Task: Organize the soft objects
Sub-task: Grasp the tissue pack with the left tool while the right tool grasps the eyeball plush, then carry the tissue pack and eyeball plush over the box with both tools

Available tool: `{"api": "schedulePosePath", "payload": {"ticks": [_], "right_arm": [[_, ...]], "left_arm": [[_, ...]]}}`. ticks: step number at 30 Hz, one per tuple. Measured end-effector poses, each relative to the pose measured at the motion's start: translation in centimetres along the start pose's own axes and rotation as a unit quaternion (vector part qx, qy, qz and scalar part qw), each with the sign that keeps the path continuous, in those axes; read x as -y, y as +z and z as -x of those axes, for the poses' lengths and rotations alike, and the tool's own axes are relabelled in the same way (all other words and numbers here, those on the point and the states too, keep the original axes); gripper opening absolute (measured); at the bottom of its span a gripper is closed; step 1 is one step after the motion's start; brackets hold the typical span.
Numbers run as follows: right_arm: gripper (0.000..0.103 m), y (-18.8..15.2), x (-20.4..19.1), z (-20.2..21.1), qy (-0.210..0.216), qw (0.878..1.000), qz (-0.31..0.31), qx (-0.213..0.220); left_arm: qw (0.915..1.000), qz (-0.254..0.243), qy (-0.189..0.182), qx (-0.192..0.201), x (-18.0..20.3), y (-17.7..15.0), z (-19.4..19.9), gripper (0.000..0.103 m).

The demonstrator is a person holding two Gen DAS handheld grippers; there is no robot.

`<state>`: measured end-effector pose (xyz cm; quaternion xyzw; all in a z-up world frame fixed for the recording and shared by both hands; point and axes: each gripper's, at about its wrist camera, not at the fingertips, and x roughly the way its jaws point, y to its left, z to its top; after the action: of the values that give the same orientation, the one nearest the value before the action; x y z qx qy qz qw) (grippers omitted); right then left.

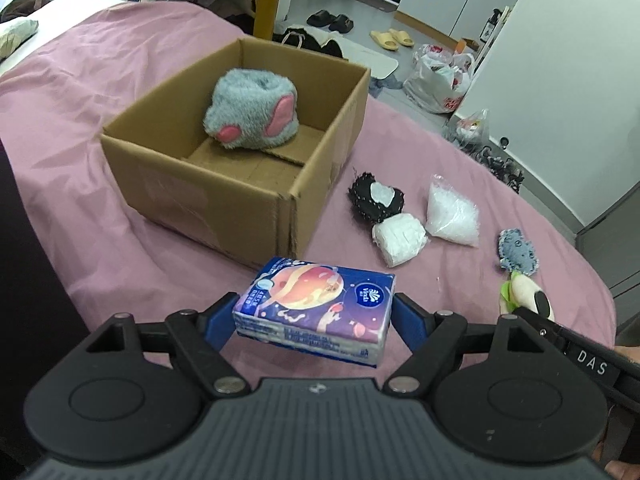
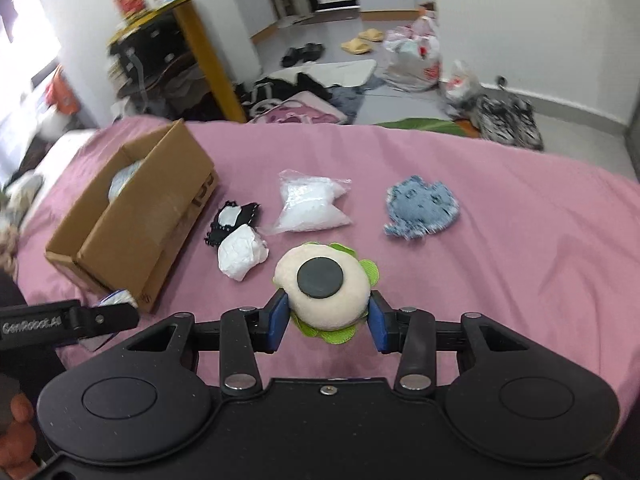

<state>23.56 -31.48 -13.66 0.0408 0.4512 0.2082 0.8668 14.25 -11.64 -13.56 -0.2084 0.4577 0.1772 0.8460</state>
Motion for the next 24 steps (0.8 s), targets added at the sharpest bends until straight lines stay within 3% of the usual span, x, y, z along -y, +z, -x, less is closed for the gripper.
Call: {"api": "schedulePosePath", "payload": {"ticks": [10,24], "right_arm": [[0.041,-1.6,-0.8,2.7,-0.005,0.996,-0.079,0.029],[0.041,-2.2,-5.8,5.1,0.028,0.992,-0.101,0.076]], "left_arm": [[0.9998,-0.013,-0.01,0.014,-2.1,1.5,3.4,0.08],[0.9978,-0.032,-0.03,0.051,-5.7,4.6,6.6,0.081]]}}
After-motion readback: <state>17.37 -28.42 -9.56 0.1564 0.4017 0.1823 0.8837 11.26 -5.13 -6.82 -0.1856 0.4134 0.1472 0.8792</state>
